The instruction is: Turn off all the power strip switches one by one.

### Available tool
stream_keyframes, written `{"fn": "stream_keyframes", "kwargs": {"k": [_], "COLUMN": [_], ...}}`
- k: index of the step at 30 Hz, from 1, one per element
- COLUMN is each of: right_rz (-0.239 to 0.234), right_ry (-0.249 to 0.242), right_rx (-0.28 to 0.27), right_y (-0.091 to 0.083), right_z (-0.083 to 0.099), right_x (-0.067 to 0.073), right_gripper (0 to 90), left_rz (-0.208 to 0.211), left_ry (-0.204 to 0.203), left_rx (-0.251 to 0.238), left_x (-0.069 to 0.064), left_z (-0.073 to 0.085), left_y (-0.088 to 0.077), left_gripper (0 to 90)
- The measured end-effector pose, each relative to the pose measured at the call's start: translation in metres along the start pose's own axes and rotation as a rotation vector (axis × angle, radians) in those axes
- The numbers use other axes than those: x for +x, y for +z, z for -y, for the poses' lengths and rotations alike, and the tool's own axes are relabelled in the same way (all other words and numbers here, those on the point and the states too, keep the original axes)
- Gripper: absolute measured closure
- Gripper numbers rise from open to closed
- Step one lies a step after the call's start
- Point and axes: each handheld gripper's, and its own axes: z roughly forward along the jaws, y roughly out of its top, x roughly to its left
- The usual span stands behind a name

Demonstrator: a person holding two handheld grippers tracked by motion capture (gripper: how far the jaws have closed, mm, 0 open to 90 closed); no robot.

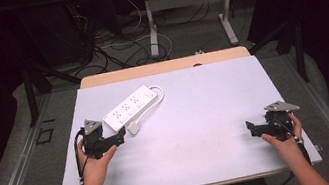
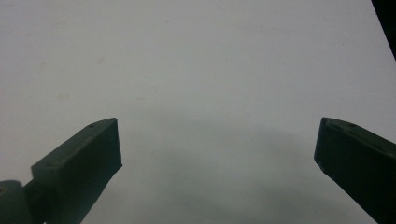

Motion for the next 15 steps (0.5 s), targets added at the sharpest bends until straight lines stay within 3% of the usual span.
{"fn": "stream_keyframes", "kwargs": {"k": [4, 15], "right_rz": [0.001, 0.001], "right_ry": [-0.011, -0.013], "right_rx": [0.002, 0.002], "right_y": [0.000, 0.001], "right_z": [0.000, 0.000], "right_x": [0.000, 0.000], "right_gripper": [0.1, 0.3], "left_rz": [-0.005, 0.013], "left_ry": [0.027, 0.049], "left_rx": [0.011, 0.016], "left_x": [-0.001, -0.009], "left_z": [-0.011, -0.035], "left_y": [0.004, 0.012], "left_gripper": [15.9, 18.5]}}
